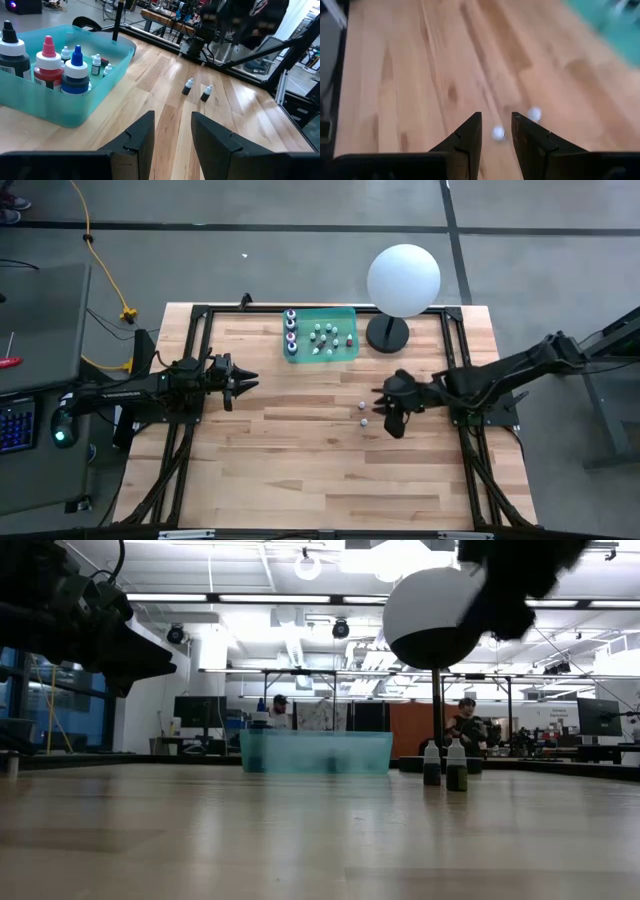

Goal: Pick & Place food coloring
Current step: Put the small light green food coloring bottle into the green bin

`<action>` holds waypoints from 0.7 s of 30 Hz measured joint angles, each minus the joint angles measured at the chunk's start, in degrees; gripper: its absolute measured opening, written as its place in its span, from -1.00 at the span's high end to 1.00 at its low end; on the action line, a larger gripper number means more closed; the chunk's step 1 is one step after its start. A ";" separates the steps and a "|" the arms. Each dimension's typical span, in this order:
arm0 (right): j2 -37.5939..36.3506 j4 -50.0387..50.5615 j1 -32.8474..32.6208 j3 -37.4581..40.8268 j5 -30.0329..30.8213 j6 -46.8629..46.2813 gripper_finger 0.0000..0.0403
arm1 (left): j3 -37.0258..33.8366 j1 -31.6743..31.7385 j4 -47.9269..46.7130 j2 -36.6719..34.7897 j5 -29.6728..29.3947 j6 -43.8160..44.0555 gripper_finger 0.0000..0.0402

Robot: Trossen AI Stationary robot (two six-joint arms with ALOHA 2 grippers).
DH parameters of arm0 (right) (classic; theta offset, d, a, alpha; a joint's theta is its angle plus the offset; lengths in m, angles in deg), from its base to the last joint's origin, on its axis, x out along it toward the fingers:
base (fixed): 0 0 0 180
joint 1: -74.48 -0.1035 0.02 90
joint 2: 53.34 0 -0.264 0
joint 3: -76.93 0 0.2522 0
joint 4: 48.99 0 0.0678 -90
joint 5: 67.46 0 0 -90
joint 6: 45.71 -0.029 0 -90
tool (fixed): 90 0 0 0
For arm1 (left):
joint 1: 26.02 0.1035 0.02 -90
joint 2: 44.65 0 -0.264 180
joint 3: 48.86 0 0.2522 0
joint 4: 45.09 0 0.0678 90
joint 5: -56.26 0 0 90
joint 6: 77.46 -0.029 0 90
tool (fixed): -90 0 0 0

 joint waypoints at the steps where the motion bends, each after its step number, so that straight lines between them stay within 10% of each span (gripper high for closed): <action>1: 0.14 -1.56 -0.24 2.03 -0.93 -0.35 0.52 | 0.00 0.02 0.00 0.00 0.00 0.00 0.37; 21: 0.47 -20.96 -2.74 19.13 2.00 -4.42 0.36 | 0.00 0.00 0.00 0.00 -0.02 0.00 0.37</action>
